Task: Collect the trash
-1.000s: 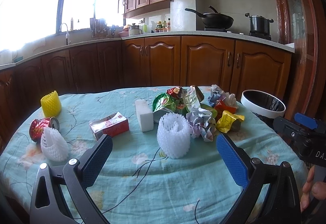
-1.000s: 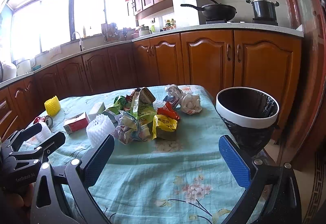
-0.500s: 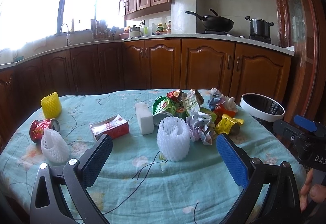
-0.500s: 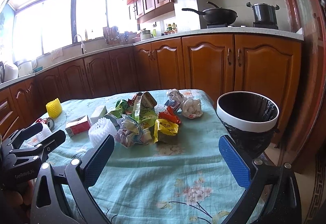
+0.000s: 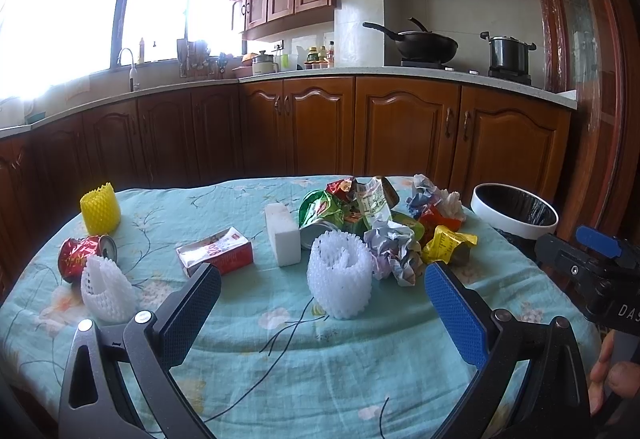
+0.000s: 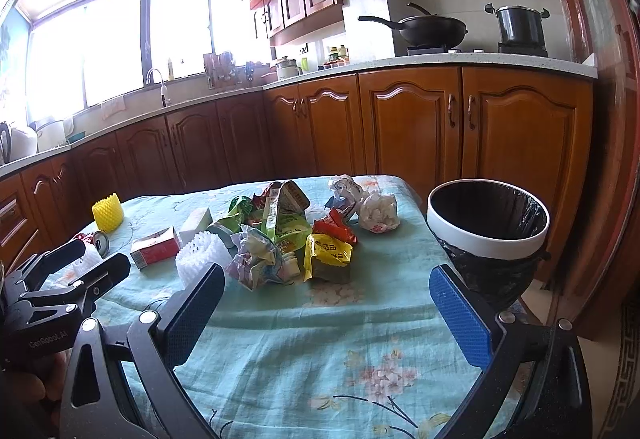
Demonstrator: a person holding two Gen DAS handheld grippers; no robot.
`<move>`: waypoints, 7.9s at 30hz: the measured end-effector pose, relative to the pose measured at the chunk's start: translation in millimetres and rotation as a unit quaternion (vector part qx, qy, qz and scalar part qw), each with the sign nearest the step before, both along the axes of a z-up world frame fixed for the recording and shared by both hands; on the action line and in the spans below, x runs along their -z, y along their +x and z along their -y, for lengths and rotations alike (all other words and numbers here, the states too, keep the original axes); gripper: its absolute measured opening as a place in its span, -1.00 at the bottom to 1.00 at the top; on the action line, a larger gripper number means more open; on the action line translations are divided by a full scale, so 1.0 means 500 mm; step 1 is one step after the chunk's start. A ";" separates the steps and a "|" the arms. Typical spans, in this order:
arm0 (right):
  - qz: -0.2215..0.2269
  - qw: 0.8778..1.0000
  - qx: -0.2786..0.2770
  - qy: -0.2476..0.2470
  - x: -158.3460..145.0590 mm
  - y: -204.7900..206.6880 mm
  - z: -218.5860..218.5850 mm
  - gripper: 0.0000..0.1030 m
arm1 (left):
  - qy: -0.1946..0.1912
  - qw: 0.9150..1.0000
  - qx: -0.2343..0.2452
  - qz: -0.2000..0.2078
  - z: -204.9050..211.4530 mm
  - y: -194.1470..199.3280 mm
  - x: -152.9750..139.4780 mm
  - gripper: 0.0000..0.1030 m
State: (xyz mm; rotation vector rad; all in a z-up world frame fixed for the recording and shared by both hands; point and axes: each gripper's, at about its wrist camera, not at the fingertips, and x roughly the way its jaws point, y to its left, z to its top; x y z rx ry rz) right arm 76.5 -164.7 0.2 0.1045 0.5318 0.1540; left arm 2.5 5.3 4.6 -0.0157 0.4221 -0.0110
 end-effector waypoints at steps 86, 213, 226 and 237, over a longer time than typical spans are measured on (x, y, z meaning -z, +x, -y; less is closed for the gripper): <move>-0.162 0.980 0.074 0.084 0.079 0.303 0.411 -0.88 | -0.040 0.947 0.272 -0.168 0.334 0.557 0.001 -0.58; -0.135 0.982 0.005 0.131 0.041 0.172 0.221 -0.81 | -0.075 0.956 0.218 -0.180 0.071 0.417 0.013 -0.10; -0.120 0.982 0.053 0.136 0.033 0.182 0.332 -0.81 | -0.059 0.948 0.259 -0.175 0.201 0.480 0.011 -0.10; -0.126 0.981 0.083 0.125 0.044 0.245 0.415 -0.81 | -0.049 0.941 0.281 -0.182 0.296 0.569 0.015 -0.10</move>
